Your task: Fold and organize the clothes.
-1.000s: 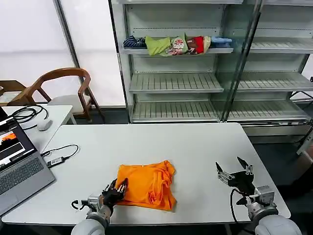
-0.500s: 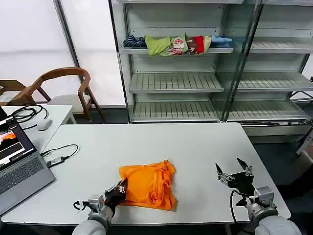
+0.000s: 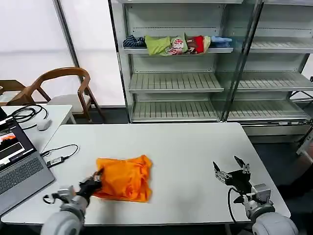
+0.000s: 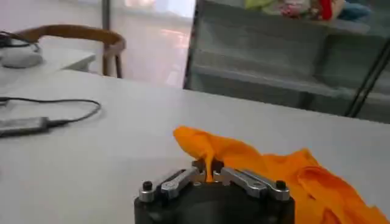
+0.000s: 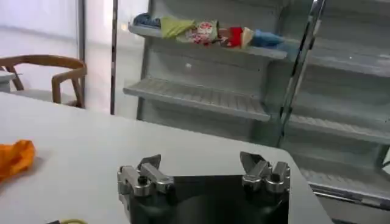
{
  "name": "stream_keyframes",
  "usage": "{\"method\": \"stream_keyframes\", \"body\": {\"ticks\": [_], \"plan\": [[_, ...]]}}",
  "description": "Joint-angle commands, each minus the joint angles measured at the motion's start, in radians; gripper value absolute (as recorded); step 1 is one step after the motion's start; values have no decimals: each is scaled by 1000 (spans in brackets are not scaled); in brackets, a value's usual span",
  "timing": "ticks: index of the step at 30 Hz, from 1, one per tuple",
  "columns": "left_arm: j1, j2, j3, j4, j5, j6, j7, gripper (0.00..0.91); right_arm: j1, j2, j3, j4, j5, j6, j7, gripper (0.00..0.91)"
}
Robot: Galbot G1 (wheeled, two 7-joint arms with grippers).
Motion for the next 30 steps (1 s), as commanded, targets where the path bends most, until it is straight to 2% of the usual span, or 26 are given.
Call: {"method": "stream_keyframes", "body": {"ticks": [1,11,15,19,20,22,23,25,27,30], "plan": [[43,54,-344,-82,-142,162,-4,10,19,-5,-8,-11,4,4,-1,907],[59,186,-389,-129,-149,169,0,20,9,-17,4,-10,16,17,-4,907],[115,191,-387,-185,-146,168,4,20,10,-16,3,-11,15,18,-4,907],[109,115,-228,-281,-60,167,0,20,5,-16,8,-3,15,17,-4,907],[88,79,-126,-305,-33,167,-5,20,2,-18,12,-2,15,16,-3,907],[66,45,-36,-326,23,166,-20,20,-2,-20,19,-2,15,14,-2,907],[57,5,62,-335,76,166,-15,20,-11,-20,27,2,15,13,-2,907],[47,-27,184,-342,144,165,-16,20,-21,-21,37,8,14,10,-1,907],[15,-93,318,-331,232,158,-10,20,-35,-18,42,13,11,7,0,907],[-29,-124,407,-265,336,127,12,20,-47,-13,47,19,3,5,1,907]]}}
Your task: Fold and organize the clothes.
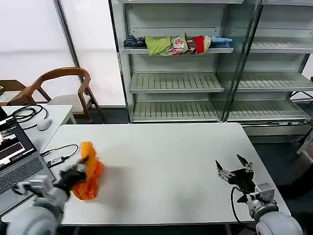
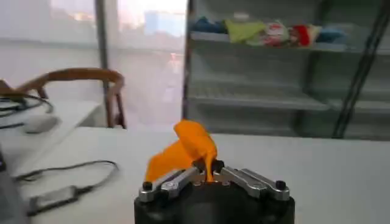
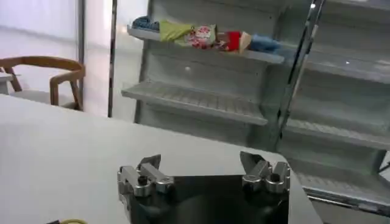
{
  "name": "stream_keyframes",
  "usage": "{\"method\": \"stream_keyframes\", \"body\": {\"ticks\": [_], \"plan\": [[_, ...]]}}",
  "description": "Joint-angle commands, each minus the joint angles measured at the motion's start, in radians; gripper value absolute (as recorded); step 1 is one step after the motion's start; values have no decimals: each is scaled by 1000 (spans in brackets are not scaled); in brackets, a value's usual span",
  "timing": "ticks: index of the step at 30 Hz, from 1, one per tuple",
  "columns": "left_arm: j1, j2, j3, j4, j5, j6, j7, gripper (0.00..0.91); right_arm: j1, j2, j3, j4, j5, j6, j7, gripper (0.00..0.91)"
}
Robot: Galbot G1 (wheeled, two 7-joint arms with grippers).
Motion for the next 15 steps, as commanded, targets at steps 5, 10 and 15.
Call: {"method": "stream_keyframes", "body": {"ticks": [5,10,15], "plan": [[-220,-237,578,116,394,-47,40,20,-38,7,23,23,-13,-10,4,907],[-327,-292,604,228,388,-44,21,20,-36,9,21,37,-19,-13,8,907],[-366,-322,620,279,406,-39,-20,20,-28,7,23,37,-22,-12,8,907]]}}
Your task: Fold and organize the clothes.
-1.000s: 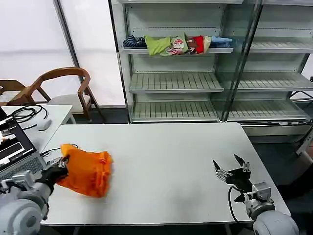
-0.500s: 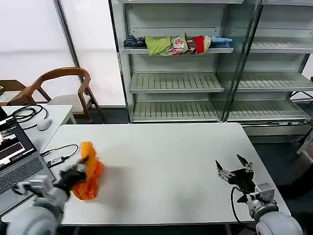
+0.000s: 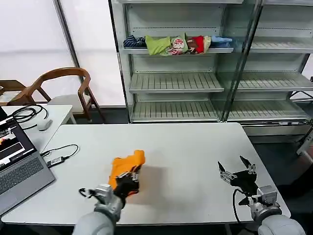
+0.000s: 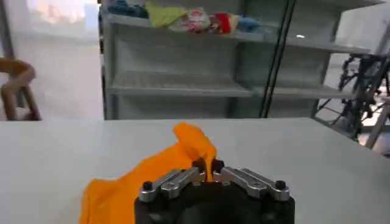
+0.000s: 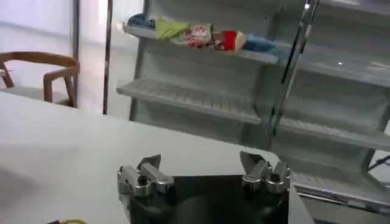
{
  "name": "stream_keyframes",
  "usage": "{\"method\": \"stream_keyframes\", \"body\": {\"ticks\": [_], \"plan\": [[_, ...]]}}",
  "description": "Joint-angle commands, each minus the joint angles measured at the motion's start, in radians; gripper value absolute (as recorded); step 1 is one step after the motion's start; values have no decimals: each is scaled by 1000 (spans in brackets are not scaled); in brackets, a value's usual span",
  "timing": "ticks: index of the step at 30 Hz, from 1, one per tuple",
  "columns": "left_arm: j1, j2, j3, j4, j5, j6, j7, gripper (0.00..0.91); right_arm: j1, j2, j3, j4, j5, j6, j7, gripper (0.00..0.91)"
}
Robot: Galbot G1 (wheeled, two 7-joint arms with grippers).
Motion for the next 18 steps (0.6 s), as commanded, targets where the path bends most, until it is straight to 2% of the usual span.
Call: {"method": "stream_keyframes", "body": {"ticks": [1,4,9,14,18], "plan": [[-168,-124,191,161,146,-8,-39,30,-4,2,2,6,-5,-1,3,907],[-156,-139,216,200,242,-27,-31,30,-4,4,-1,5,-5,-2,4,907],[-187,-179,223,255,209,-25,-62,30,4,1,-1,8,-5,-4,4,907],[-194,-177,231,242,175,-9,-64,20,14,0,-1,11,-4,-6,5,907],[-196,-135,153,180,100,5,-48,20,15,1,-3,14,-5,-5,4,907]]}}
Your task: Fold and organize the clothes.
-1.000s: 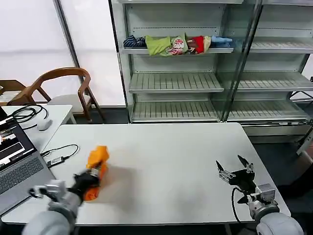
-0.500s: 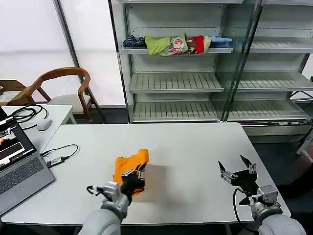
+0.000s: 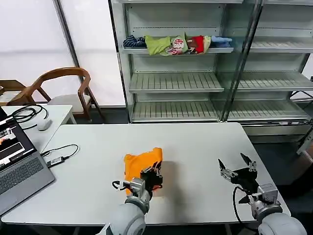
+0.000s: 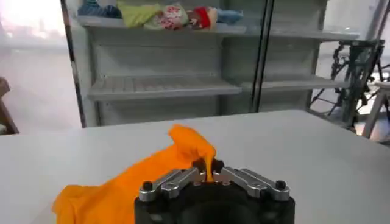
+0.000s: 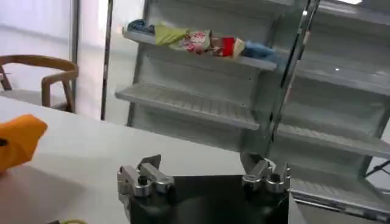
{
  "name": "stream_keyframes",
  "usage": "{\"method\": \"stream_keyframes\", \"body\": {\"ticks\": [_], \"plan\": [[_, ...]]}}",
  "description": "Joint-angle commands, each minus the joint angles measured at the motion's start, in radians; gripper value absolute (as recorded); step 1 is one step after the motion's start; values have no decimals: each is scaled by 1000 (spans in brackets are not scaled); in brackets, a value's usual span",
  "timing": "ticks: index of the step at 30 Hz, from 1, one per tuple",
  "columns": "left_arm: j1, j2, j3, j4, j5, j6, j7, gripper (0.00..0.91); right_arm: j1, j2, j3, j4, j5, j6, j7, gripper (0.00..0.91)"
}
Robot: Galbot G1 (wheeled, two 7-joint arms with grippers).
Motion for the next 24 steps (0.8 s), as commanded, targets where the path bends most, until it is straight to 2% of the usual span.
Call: {"method": "stream_keyframes", "body": {"ticks": [1,7,11,22,24], "plan": [[-39,19,-50,-27,-56,33,4,20,4,1,-3,0,-1,0,0,907],[-9,233,-200,-160,-103,61,50,20,28,9,-24,0,-4,-2,1,907],[57,381,-389,-218,-144,62,106,20,46,19,-49,-10,-11,-1,-1,907],[215,569,-719,-245,-191,64,242,20,76,40,-85,-30,-23,2,-3,907],[256,585,-752,-245,-183,64,257,20,76,42,-88,-31,-25,3,-3,907]]}}
